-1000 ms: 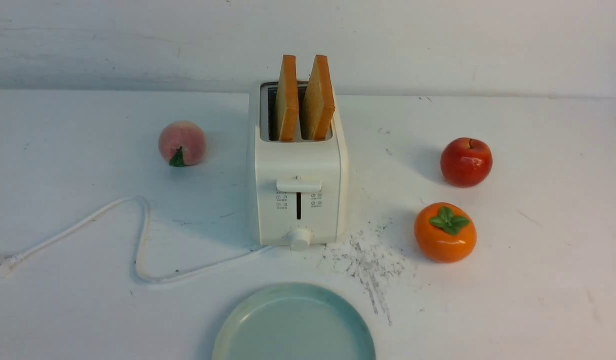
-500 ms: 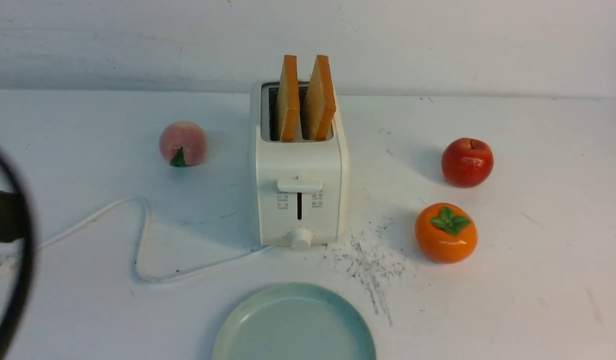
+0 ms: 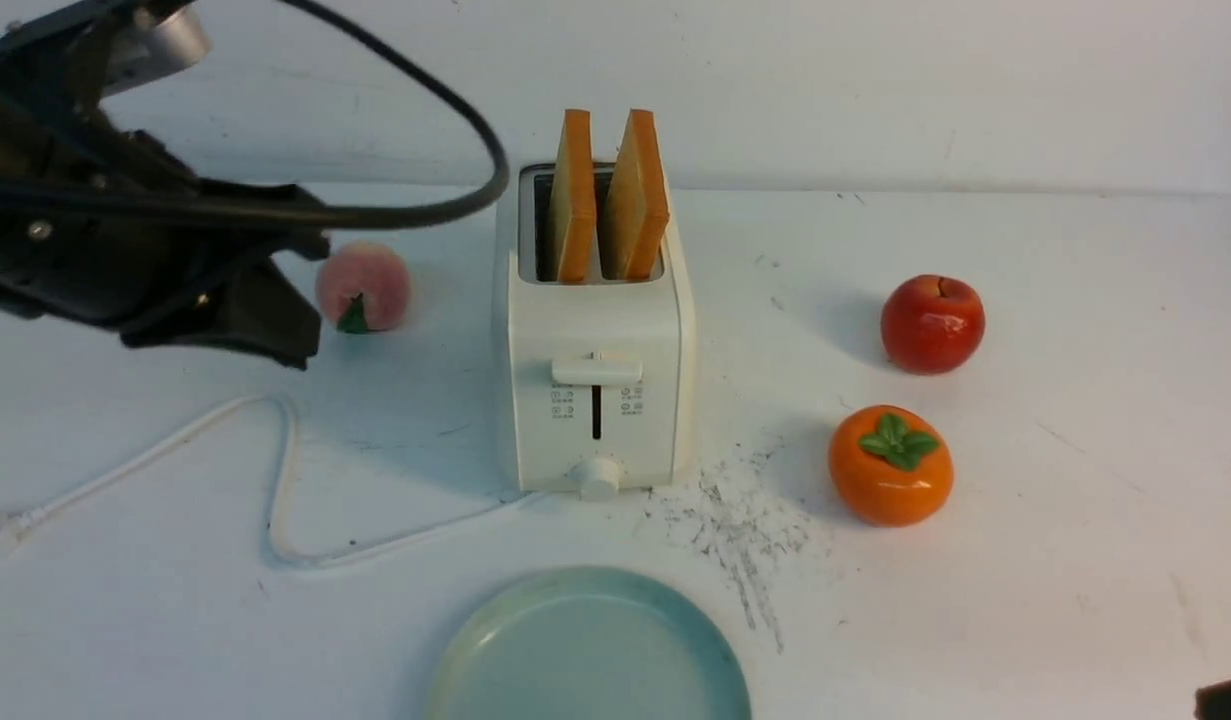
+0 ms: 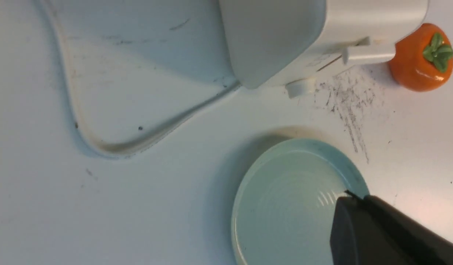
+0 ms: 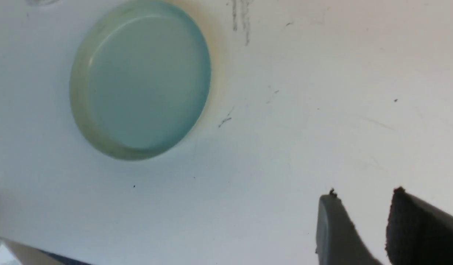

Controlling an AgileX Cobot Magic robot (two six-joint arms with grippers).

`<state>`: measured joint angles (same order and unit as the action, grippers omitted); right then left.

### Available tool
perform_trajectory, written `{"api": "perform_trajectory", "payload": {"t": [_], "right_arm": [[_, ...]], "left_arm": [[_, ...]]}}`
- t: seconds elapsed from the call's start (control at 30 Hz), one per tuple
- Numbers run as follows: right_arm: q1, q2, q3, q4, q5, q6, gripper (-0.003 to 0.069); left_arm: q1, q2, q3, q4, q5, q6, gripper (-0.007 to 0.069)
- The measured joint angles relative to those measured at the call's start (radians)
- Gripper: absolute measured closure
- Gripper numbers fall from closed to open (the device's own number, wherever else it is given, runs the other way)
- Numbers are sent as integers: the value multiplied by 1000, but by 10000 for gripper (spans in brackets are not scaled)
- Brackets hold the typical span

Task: Take toasted bread from bread machine on white table place on plate.
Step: 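Reach for a toast slice standing in the toaster with the left gripper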

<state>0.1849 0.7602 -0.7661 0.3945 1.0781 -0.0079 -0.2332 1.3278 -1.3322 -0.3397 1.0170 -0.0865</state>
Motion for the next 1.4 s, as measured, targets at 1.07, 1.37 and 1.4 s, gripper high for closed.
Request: {"api": "perform_trajectory", "payload": {"t": [1.07,1.37,1.4], "right_arm": [[0,10,0,39,-97,-55,444],[0,10,0,37,-138,-55,444],[0,10,0,37,-142,-55,444]], "left_arm": [[-263,719,-782,458,16,-391,141],[-263,733,-782,608,32,-391,494],[-263,732,-782,617,40,-391,553]]}}
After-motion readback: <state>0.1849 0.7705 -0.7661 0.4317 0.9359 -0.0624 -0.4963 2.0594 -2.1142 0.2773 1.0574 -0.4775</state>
